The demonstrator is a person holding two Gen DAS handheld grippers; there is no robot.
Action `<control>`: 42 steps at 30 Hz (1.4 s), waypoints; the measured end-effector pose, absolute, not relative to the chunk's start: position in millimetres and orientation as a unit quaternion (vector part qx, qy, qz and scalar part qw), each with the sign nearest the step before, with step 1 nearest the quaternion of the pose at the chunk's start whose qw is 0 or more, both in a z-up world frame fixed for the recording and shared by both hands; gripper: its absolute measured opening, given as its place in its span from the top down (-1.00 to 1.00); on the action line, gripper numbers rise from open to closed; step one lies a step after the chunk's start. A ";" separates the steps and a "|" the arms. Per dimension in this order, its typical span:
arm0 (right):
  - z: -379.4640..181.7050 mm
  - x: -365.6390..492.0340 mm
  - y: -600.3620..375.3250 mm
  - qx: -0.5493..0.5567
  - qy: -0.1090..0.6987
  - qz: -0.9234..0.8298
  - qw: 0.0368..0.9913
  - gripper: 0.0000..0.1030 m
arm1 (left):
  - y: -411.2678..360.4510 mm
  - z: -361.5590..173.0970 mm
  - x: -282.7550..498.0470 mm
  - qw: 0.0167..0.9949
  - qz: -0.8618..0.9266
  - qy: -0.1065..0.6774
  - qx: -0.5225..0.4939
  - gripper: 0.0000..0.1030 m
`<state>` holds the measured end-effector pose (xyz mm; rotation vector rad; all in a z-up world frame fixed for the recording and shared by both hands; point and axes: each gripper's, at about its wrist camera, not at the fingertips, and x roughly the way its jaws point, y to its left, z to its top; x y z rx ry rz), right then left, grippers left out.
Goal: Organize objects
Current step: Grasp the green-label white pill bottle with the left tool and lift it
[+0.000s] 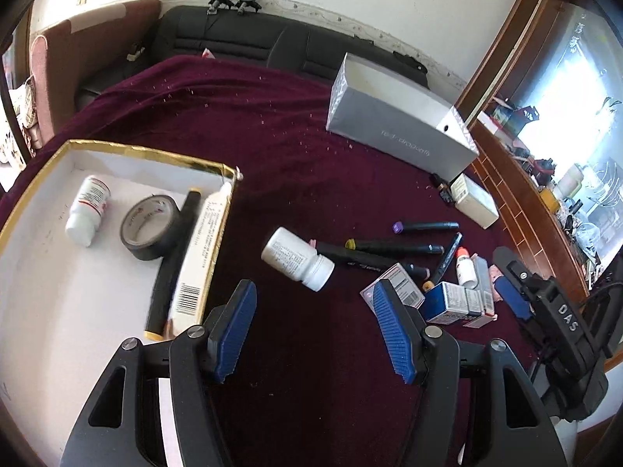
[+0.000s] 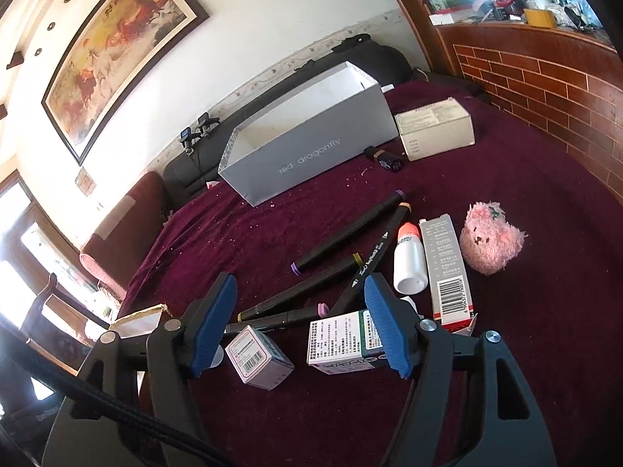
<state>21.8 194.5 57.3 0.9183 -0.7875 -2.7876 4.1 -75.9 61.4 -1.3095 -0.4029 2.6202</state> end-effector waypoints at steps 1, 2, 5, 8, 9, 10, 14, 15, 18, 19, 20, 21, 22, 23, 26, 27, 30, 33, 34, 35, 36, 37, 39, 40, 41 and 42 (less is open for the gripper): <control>55.6 20.3 194.9 0.306 -0.261 -0.914 0.052 -0.32 | -76.9 56.0 1.1 0.092 0.877 -0.143 -0.449 -0.09; 54.2 19.4 194.9 0.309 -0.264 -0.912 0.053 -0.32 | -78.5 51.9 -1.0 0.089 0.874 -0.150 -0.454 -0.09; 52.1 18.2 193.1 0.313 -0.268 -0.909 0.063 -0.32 | -82.8 39.7 -13.9 0.066 0.864 -0.165 -0.470 -0.09; 50.9 16.4 190.7 0.318 -0.264 -0.908 0.064 -0.32 | -81.4 34.3 -29.3 0.028 0.869 -0.165 -0.465 -0.09; 50.2 16.2 190.4 0.320 -0.263 -0.908 0.064 -0.32 | -80.2 33.7 -32.6 0.020 0.872 -0.169 -0.458 -0.09; 50.1 16.4 190.3 0.320 -0.262 -0.908 0.063 -0.32 | -76.4 33.0 -36.3 0.013 0.877 -0.163 -0.453 -0.09; 50.2 17.2 191.6 0.318 -0.261 -0.910 0.059 -0.32 | -58.3 24.4 -50.1 -0.019 0.883 -0.120 -0.454 -0.09; 50.3 17.3 192.0 0.317 -0.260 -0.910 0.058 -0.32 | -55.9 21.5 -54.0 -0.026 0.883 -0.113 -0.456 -0.09; 49.8 17.0 191.8 0.319 -0.259 -0.910 0.058 -0.32 | -47.5 15.7 -64.2 -0.042 0.887 -0.076 -0.453 -0.09; 49.5 16.8 191.8 0.319 -0.259 -0.910 0.058 -0.32 | -42.1 12.9 -67.6 -0.038 0.888 -0.059 -0.454 -0.09; 49.5 16.6 191.8 0.319 -0.258 -0.910 0.057 -0.32 | -38.6 10.7 -69.1 -0.036 0.889 -0.045 -0.455 -0.09; 49.2 16.4 191.8 0.319 -0.258 -0.910 0.057 -0.32 | -35.3 8.5 -69.8 -0.029 0.889 -0.032 -0.456 -0.09; 49.2 16.4 191.8 0.319 -0.258 -0.910 0.057 -0.32 | -34.4 8.4 -67.6 -0.018 0.890 -0.027 -0.454 -0.09; 49.2 16.4 191.7 0.319 -0.259 -0.910 0.058 -0.32 | -33.1 8.8 -67.7 -0.011 0.890 -0.023 -0.456 -0.05; 48.8 15.7 189.9 0.320 -0.256 -0.910 0.058 -0.32 | -38.0 11.6 -63.4 0.020 0.886 -0.020 -0.463 0.21; 48.8 15.1 188.4 0.321 -0.253 -0.911 0.060 -0.32 | -40.0 13.0 -62.7 0.028 0.884 -0.023 -0.466 0.22; 48.2 14.3 183.0 0.324 -0.244 -0.912 0.068 -0.32 | -50.6 20.1 -53.7 0.050 0.880 -0.038 -0.471 0.38; 46.8 13.3 176.9 0.326 -0.233 -0.913 0.071 -0.32 | -61.1 27.7 -38.2 0.073 0.874 -0.056 -0.478 0.56; 46.3 13.2 175.4 0.327 -0.231 -0.914 0.071 -0.32 | -62.8 29.0 -34.4 0.079 0.873 -0.058 -0.477 0.56; 45.9 13.6 174.2 0.328 -0.228 -0.914 0.071 -0.32 | -64.2 31.4 -29.7 0.087 0.874 -0.061 -0.474 0.56; 45.5 13.7 173.4 0.329 -0.227 -0.914 0.071 -0.32 | -65.5 33.8 -27.7 0.095 0.876 -0.066 -0.468 0.56; 45.2 13.8 172.6 0.329 -0.227 -0.914 0.073 -0.32 | -66.1 36.7 -26.3 0.106 0.879 -0.069 -0.460 0.55; 45.0 14.4 171.8 0.330 -0.225 -0.914 0.070 -0.32 | -60.7 40.3 -25.6 0.126 0.882 -0.042 -0.452 0.52; 44.8 14.4 172.0 0.330 -0.224 -0.914 0.069 -0.32 | -54.9 40.1 -28.3 0.133 0.879 -0.014 -0.457 0.52; 44.3 14.5 172.9 0.330 -0.226 -0.914 0.068 -0.32 | -49.3 39.3 -31.6 0.141 0.876 0.009 -0.461 0.52; 44.0 14.1 173.7 0.331 -0.227 -0.913 0.067 -0.32 | -44.5 38.3 -34.8 0.145 0.874 0.027 -0.464 0.52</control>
